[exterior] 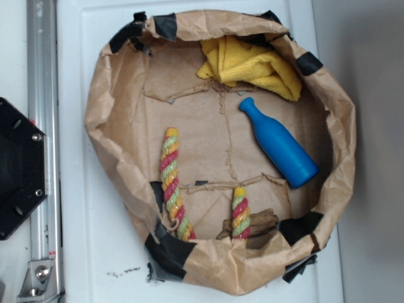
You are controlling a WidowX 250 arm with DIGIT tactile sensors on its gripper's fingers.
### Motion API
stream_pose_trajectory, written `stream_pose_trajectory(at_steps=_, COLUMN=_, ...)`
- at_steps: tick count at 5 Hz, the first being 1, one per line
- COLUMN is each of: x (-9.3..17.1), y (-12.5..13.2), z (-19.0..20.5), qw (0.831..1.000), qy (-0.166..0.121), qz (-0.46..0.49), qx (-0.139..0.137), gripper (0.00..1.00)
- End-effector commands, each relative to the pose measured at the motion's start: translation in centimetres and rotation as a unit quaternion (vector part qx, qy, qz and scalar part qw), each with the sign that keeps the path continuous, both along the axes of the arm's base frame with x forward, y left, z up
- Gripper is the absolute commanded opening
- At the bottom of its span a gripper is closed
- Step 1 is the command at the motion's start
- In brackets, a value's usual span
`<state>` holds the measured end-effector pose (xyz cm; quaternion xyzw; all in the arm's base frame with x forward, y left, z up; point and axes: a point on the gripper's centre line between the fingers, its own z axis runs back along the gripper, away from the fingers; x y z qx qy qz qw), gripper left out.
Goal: Grab the yellow cloth.
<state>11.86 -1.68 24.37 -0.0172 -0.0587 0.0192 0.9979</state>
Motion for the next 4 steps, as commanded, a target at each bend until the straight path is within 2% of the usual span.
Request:
stream_pose_trajectory(at_steps=1, x=0.0, y=0.0, z=0.0, qw=1.0, qy=0.0, qz=0.0, qx=0.0, gripper=1.0)
stream_pose_trajectory(at_steps=2, x=5.0, y=3.3, z=-1.7, qw=0.994, qy=-0.048, qz=0.098, qx=0.007, gripper=1.0)
stream_pose_trajectory(at_steps=3, x=8.2, y=5.9, z=-2.6, qw=0.979, qy=-0.104, qz=0.172, qx=-0.032, gripper=1.0)
stream_pose_trajectory(at_steps=4, x=11.8, y=7.1, z=-4.9, qw=0.965, qy=-0.143, qz=0.219, qx=-0.033, gripper=1.0)
